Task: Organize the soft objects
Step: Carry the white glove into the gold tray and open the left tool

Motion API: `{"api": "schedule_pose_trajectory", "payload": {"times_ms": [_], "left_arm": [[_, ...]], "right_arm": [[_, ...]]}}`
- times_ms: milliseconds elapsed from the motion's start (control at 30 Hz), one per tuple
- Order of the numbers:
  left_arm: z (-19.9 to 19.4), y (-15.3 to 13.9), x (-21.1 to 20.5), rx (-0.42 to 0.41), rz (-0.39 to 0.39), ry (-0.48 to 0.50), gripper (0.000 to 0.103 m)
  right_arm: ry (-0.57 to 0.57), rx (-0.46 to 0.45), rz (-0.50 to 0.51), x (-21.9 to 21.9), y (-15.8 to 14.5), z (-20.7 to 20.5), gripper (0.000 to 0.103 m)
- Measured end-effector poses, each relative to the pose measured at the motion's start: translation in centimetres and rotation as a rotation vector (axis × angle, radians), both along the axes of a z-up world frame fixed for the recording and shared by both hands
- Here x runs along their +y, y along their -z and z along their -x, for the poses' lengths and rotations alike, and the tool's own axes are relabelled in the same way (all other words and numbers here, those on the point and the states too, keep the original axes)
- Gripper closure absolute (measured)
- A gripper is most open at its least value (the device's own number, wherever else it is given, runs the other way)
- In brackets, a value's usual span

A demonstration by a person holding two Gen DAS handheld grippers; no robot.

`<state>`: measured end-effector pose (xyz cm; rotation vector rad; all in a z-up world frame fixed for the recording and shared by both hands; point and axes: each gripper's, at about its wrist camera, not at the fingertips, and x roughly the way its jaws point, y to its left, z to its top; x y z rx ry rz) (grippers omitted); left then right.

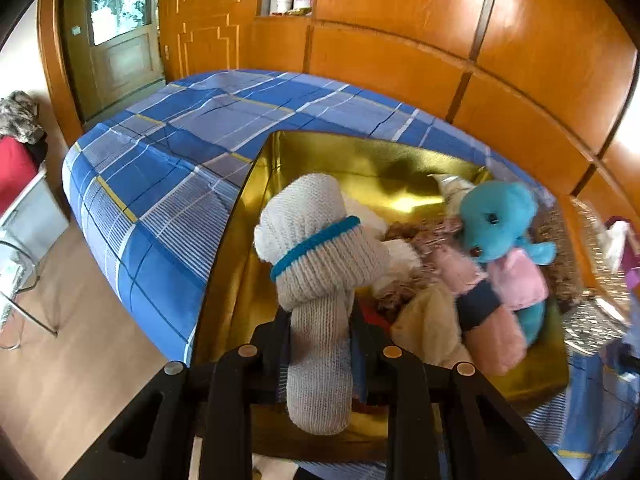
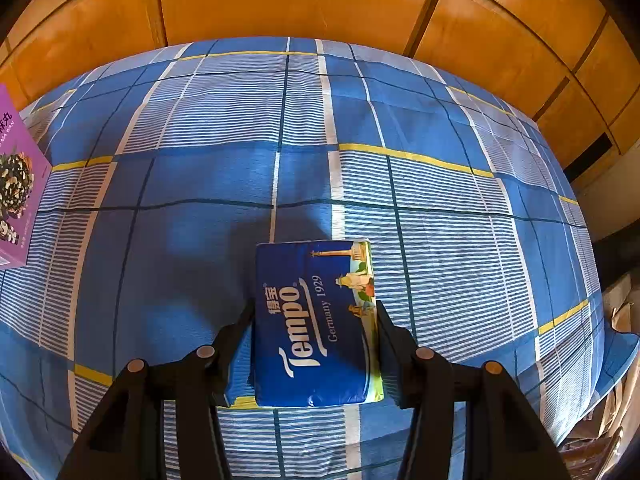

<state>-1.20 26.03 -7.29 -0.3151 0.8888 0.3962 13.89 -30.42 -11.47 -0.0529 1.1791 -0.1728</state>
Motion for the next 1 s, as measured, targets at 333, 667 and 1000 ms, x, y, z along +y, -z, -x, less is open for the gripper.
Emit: {"api": "schedule_pose_trajectory", "payload": {"times_ms": [333, 667, 1000], "left_arm": [[-0.4, 0.1, -1.9, -0.011, -0.096, 0.044, 0.054], [0.3, -2.2, -4.0, -0.076, -0.132, 0.100, 0.045], [0.9, -3.5, -7.0, -0.115, -0.129, 0.169, 0.036]], "right_arm": [[-0.001, 0.000, 0.000, -0.1, 0.1, -0.1, 0.050], [-0.004, -0.001, 0.001, -0.1, 0.1, 0.0, 0.050], [-0.005, -0.001, 0.002, 0.0, 0.2, 0.0, 0.050]]}}
